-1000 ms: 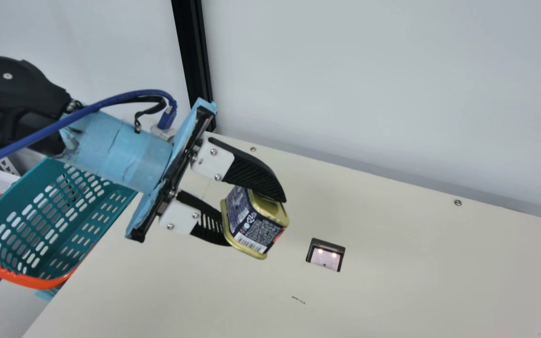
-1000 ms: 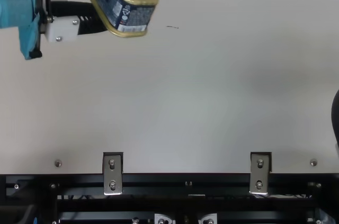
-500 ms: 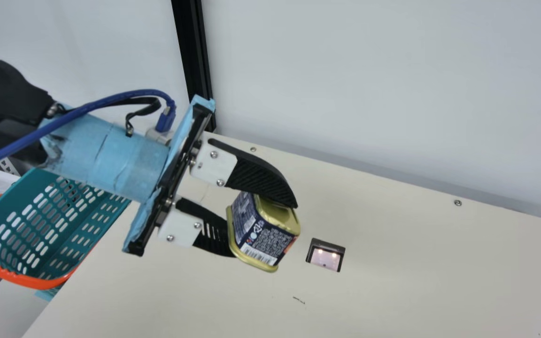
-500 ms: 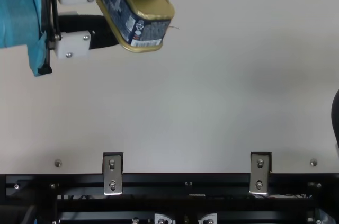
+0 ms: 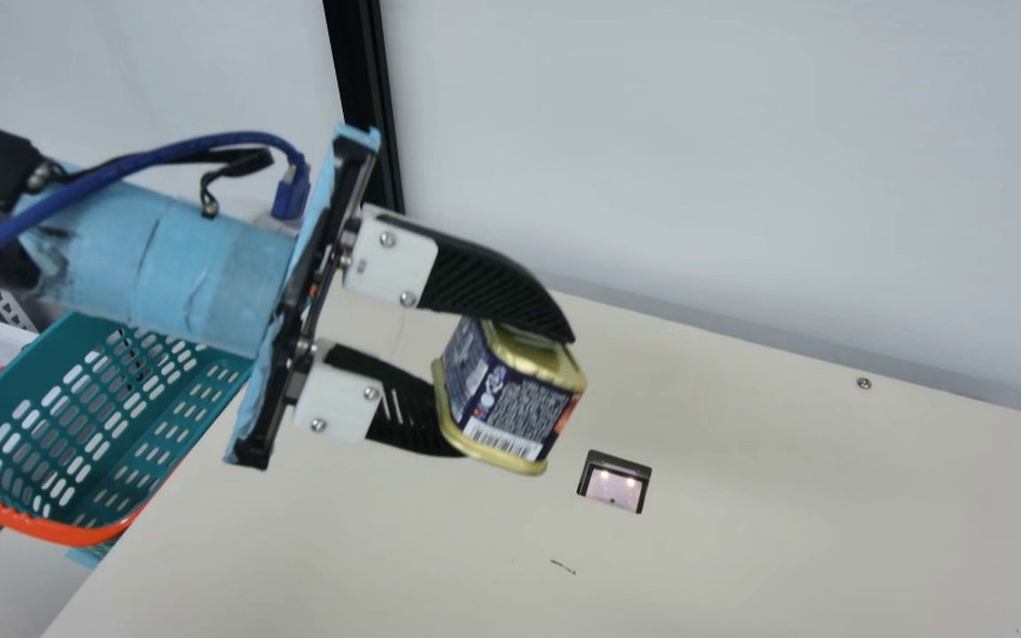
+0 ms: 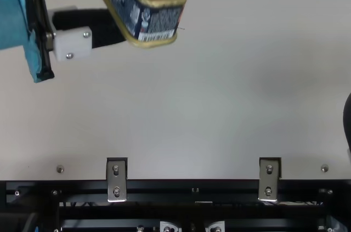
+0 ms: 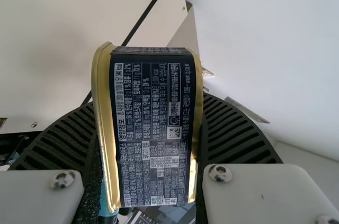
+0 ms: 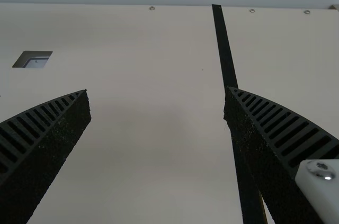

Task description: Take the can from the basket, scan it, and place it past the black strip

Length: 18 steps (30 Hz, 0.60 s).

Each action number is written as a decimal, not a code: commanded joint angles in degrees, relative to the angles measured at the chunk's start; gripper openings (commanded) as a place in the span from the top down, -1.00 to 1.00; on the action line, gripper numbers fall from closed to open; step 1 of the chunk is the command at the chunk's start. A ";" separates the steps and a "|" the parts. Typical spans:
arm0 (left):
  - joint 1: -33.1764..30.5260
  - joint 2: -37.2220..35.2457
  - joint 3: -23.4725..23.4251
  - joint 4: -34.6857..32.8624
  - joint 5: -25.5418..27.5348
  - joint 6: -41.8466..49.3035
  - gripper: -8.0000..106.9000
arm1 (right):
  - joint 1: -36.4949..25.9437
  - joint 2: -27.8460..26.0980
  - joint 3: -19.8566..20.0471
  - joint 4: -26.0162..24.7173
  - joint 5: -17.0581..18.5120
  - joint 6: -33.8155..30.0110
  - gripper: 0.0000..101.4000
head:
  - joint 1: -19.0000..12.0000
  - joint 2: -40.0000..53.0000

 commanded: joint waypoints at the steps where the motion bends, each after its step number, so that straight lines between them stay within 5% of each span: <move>1: 0.27 -0.12 -0.48 -0.38 -0.10 -0.36 0.68 | 0.00 0.00 0.00 0.00 0.00 0.00 -1.00 | -1.67 1.36; 18: 0.22 -0.07 -0.95 -0.71 -0.11 -1.09 0.68 | 0.00 0.00 0.00 0.00 0.00 0.00 -1.00 | -1.67 1.36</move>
